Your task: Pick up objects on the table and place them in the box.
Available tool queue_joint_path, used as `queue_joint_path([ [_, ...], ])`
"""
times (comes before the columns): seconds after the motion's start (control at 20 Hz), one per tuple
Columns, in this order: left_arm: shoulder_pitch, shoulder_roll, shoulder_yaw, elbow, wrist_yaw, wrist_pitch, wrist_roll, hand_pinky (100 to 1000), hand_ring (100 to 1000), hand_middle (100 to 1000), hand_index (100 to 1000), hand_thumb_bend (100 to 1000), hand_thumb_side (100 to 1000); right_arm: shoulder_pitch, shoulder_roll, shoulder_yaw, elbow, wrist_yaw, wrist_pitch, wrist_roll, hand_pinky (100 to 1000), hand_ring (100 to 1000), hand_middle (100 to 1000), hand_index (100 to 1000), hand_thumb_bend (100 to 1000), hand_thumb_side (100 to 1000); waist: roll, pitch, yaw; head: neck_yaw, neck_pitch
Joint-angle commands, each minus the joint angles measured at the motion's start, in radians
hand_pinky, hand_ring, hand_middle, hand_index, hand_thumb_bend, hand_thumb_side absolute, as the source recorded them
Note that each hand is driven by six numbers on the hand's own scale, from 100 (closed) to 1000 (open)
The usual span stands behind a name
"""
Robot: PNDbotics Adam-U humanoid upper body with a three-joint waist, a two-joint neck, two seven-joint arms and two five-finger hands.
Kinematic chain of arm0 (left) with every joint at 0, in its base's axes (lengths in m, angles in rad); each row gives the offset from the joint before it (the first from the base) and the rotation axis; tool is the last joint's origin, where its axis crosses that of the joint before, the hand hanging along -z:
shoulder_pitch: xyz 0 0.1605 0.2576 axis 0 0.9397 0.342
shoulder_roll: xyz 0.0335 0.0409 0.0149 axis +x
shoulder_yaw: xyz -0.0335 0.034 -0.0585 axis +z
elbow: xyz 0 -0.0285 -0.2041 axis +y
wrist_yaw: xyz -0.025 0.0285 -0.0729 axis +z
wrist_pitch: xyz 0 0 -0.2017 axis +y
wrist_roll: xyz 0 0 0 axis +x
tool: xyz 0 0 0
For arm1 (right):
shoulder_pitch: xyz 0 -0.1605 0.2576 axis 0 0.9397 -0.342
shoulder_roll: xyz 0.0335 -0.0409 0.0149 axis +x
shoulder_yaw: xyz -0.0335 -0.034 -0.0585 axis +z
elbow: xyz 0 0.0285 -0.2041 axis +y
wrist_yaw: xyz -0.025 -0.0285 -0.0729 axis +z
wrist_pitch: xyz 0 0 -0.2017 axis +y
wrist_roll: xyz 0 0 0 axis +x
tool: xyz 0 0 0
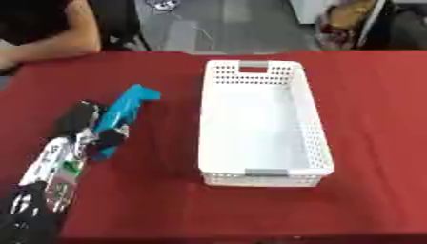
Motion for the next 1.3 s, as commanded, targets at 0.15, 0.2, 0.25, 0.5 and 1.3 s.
queue_joint_path([
  [0.15, -0.005, 0.002, 0.026, 0.048, 0.313, 0.015, 0.079, 100, 100, 100, 101, 100, 485, -0.013, -0.025, -0.007, -0.012, 0.000, 0.000, -0.001, 688, 851, 872, 1000, 100, 996, -0.001, -0.006, 0.001, 0.007, -0.001],
  [0.2, -0.005, 0.005, 0.022, 0.070, 0.391, 0.012, 0.107, 100, 100, 100, 101, 100, 482, -0.013, -0.025, -0.007, -0.012, 0.000, 0.000, -0.001, 688, 851, 872, 1000, 100, 996, -0.001, -0.006, 0.001, 0.007, -0.001],
  [0.25, -0.005, 0.008, 0.017, 0.090, 0.462, 0.006, 0.134, 100, 100, 100, 101, 100, 479, -0.013, -0.025, -0.007, -0.012, 0.000, 0.000, 0.000, 688, 851, 872, 1000, 100, 996, -0.001, -0.006, 0.001, 0.008, -0.001],
  [0.5, -0.007, 0.024, -0.008, 0.149, 0.638, -0.030, 0.223, 100, 100, 100, 102, 100, 477, -0.013, -0.024, -0.006, -0.011, 0.000, 0.000, 0.001, 688, 851, 872, 1000, 100, 995, 0.000, -0.007, 0.000, 0.011, -0.001],
  [1.3, -0.010, 0.020, -0.025, 0.100, 0.828, -0.100, 0.240, 100, 100, 100, 100, 100, 517, -0.013, -0.024, -0.006, -0.010, 0.001, 0.001, 0.001, 688, 850, 872, 1000, 100, 995, 0.000, -0.007, -0.001, 0.017, -0.001],
])
